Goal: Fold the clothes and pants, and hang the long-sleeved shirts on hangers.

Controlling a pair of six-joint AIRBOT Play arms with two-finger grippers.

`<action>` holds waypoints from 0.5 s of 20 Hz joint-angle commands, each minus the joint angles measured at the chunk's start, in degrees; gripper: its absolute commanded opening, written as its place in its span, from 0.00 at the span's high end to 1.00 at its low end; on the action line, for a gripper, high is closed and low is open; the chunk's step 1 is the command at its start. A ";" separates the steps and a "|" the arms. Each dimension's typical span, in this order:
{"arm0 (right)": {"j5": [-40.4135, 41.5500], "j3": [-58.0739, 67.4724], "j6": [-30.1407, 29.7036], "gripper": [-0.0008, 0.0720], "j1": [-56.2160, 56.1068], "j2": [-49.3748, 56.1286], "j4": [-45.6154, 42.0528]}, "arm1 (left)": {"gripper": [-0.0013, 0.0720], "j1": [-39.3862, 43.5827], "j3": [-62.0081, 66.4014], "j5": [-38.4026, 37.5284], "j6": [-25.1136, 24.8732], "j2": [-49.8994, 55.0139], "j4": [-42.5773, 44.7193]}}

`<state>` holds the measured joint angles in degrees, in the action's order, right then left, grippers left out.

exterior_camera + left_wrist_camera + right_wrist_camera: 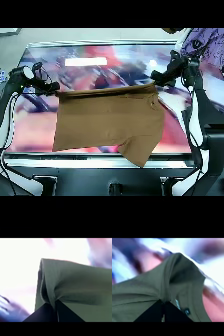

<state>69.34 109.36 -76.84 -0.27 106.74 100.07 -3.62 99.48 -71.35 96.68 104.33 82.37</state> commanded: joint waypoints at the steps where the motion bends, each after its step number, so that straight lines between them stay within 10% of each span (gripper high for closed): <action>1: 11.17 -0.11 -0.07 0.96 -0.04 -0.72 -5.84 | 0.96 -0.46 -0.35 -9.97 -2.34 -0.68 -1.18; 10: 17.75 -0.17 -1.38 0.96 -0.07 2.23 -7.23 | 0.96 0.13 -9.84 -12.55 -2.43 -0.48 -1.20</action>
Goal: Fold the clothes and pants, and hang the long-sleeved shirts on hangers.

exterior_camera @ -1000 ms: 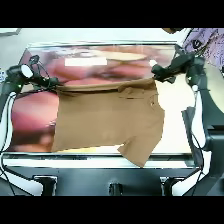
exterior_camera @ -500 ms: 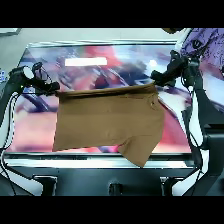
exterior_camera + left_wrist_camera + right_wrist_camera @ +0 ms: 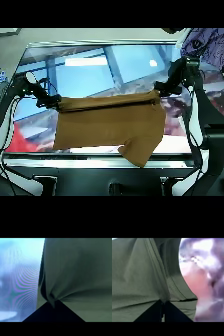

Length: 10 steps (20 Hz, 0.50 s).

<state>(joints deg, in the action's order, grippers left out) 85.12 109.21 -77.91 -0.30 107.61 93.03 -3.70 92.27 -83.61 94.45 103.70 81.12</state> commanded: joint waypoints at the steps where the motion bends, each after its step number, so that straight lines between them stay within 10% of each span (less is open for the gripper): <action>1: 2.19 -0.02 -0.31 0.96 -0.04 1.95 0.44 | 0.96 0.22 -3.08 -0.31 -0.20 0.37 0.02; 7: 4.24 -0.07 -0.35 0.95 -0.09 5.79 1.49 | 0.91 0.33 -3.67 -0.22 -0.15 2.25 -0.79; 10: 4.85 -0.04 -3.37 0.64 -0.09 5.51 2.38 | 0.37 0.17 -2.23 -0.46 0.07 1.36 -0.76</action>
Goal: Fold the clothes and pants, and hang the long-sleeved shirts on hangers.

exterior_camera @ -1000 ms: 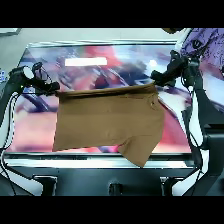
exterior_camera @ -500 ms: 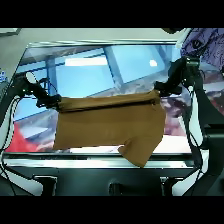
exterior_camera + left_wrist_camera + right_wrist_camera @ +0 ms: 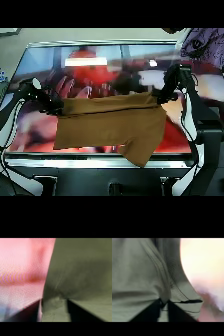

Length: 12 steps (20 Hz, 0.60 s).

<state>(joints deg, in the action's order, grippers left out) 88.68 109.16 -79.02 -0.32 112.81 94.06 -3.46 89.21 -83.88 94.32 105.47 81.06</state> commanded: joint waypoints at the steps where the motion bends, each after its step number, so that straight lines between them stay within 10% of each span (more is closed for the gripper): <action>1: 2.21 0.00 -4.28 0.50 0.17 -0.63 1.29 | 0.30 -0.48 2.03 -0.61 0.22 -1.46 -0.46; 6: 2.25 -2.89 -8.92 0.40 9.22 -11.76 11.02 | 0.29 -7.48 0.68 0.87 3.82 -16.02 2.03; 12: -4.07 -41.44 -16.33 0.40 27.32 -34.84 26.23 | 0.30 -24.02 -31.28 10.16 -1.55 -40.24 -15.13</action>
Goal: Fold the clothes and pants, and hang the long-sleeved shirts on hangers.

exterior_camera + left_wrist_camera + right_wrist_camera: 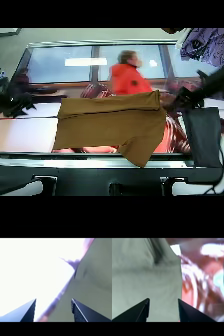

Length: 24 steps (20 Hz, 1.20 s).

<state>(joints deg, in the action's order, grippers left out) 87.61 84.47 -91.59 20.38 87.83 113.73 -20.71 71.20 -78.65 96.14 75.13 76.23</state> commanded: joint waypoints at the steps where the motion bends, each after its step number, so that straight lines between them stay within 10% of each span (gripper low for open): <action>1: -4.20 -23.32 -4.44 0.40 6.97 -13.25 6.45 | 0.30 -8.31 -18.75 5.99 -4.85 -12.74 -13.94; 9: -11.34 -53.68 -7.08 0.40 6.08 -23.69 9.09 | 0.30 -9.20 -32.54 7.37 -6.21 -17.35 -19.23; 21: -20.70 -64.98 -9.77 0.41 6.08 -23.71 20.11 | 0.29 -9.20 -32.54 7.32 -5.25 -17.33 -19.26; 24: -21.27 -66.79 -10.03 0.64 6.08 -23.71 20.61 | 0.25 -9.20 -32.54 7.13 -3.13 -17.33 -19.26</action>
<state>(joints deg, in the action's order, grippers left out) 68.29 19.29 -101.14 26.46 64.14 133.40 -29.85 38.68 -71.35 91.39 57.84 57.01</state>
